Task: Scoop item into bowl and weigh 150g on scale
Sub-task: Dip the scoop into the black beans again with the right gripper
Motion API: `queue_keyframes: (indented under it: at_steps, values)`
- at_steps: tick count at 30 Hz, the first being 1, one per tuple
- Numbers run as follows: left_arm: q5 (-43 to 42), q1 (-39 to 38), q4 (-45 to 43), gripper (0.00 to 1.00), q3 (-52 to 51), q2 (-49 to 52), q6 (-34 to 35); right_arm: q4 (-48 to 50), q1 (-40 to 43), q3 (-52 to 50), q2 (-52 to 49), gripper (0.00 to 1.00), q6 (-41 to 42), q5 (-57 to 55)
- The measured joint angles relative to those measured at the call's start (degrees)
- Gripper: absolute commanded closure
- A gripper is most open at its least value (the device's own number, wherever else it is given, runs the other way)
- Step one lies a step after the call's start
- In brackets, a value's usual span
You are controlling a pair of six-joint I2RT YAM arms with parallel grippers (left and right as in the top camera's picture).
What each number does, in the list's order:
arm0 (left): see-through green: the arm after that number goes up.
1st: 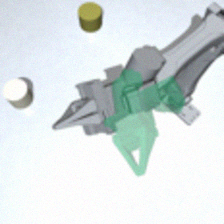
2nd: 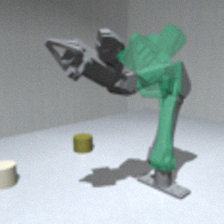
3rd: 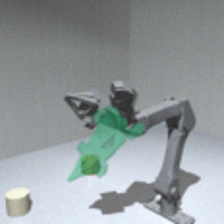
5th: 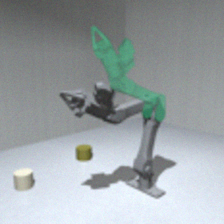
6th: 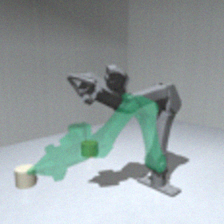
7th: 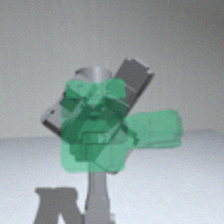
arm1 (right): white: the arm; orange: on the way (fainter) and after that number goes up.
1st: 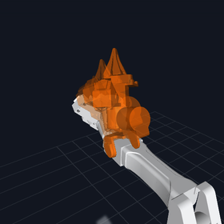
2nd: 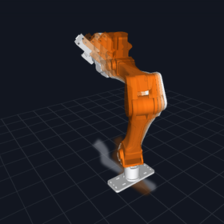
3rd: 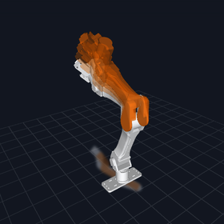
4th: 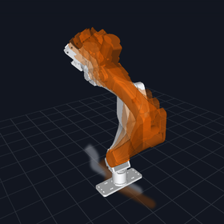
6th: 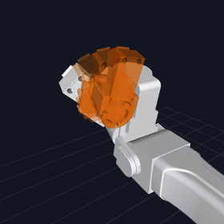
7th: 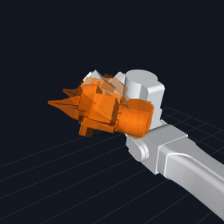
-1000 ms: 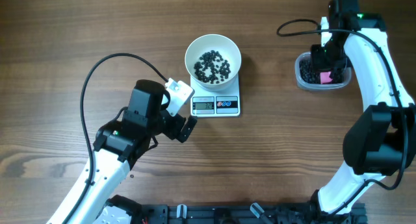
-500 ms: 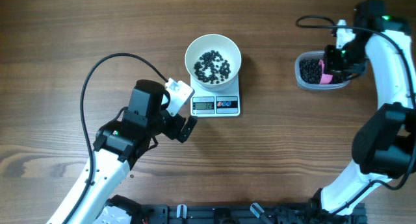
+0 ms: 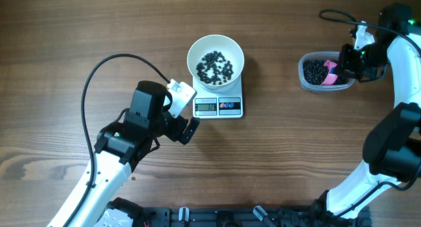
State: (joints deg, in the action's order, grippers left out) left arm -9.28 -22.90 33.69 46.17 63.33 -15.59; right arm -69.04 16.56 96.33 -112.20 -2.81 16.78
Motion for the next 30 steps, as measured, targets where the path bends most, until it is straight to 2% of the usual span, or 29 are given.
queue_keyframes:
  at_steps: [30]
  values:
    - [0.0,0.0,0.0,0.00,0.0,0.0,0.0,-2.5,2.3,0.0,-1.6,0.96,-2.8,6.6]
